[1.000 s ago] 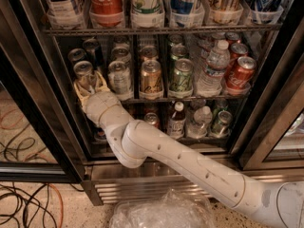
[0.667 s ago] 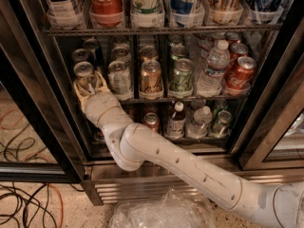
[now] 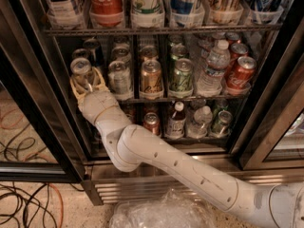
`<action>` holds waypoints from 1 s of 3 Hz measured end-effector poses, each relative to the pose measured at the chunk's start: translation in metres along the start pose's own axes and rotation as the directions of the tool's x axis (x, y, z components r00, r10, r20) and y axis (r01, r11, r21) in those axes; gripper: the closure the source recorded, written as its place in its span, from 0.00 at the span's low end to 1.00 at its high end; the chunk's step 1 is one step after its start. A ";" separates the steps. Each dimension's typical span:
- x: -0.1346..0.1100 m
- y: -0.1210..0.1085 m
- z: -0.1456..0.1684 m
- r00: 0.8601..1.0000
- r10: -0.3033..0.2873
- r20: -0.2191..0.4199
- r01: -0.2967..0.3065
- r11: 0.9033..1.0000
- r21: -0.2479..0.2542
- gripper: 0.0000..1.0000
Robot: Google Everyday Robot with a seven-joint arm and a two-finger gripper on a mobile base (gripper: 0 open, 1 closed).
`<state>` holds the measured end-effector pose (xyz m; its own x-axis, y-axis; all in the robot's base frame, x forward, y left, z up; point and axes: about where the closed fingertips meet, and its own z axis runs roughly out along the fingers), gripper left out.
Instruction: Pick redbull can from middle shelf of fridge
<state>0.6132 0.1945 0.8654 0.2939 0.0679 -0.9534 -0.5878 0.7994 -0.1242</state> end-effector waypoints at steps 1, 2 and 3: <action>-0.010 0.002 0.000 1.000 -0.006 0.024 0.006 1.000 -0.006 1.00; -0.021 0.005 -0.002 0.999 -0.011 0.044 0.012 1.000 -0.024 1.00; -0.028 0.008 -0.007 0.999 -0.013 0.046 0.015 0.998 -0.062 1.00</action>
Offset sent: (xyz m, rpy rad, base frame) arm -0.0191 0.0013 0.0293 0.0122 -0.0677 0.0475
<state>0.5946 0.1945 0.8896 0.3357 0.0854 -0.9381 -0.6291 0.7615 -0.1558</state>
